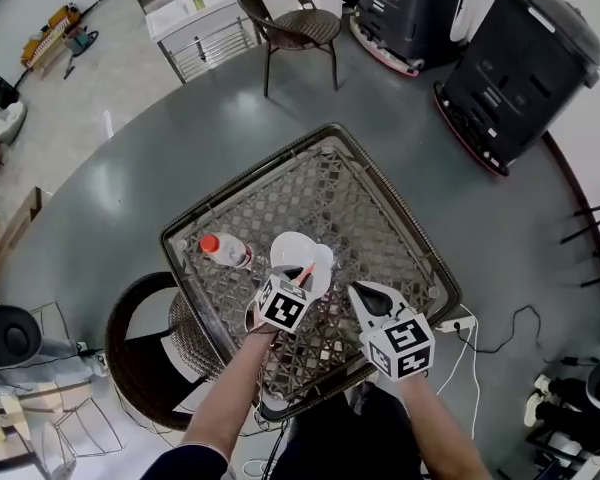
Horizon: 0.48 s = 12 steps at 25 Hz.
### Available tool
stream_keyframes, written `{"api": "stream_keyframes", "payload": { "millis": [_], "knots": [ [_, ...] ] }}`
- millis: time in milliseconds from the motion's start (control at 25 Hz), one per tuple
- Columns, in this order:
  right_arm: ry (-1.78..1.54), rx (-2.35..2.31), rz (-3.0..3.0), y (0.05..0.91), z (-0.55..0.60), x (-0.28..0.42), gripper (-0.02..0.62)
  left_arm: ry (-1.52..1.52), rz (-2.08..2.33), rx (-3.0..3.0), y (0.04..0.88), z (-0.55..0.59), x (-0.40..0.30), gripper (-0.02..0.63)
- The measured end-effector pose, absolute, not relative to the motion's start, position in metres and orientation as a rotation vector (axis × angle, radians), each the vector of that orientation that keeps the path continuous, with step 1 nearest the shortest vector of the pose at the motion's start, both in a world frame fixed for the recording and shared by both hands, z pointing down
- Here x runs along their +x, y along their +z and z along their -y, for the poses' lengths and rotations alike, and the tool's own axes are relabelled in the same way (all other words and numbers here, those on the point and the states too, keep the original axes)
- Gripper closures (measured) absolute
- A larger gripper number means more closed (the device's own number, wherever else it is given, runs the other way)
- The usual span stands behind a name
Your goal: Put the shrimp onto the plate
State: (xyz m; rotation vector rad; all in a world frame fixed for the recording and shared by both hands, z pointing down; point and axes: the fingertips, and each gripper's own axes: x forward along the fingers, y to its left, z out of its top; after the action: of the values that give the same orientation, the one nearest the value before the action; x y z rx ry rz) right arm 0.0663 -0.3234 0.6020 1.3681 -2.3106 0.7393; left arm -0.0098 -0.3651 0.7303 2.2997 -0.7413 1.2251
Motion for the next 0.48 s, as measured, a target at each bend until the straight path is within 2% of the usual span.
{"api": "stream_keyframes", "payload": {
  "millis": [240, 480],
  "knots": [
    [0.713, 1.339, 2.371, 0.588, 0.323, 0.068, 0.591, 1.13, 0.856, 2.328, 0.696, 0.361, -0.009, 0.537],
    [0.699, 1.268, 2.473, 0.561, 0.33, 0.065, 0.591, 0.885, 0.953, 2.4, 0.617, 0.34, 0.004, 0.537]
  ]
}}
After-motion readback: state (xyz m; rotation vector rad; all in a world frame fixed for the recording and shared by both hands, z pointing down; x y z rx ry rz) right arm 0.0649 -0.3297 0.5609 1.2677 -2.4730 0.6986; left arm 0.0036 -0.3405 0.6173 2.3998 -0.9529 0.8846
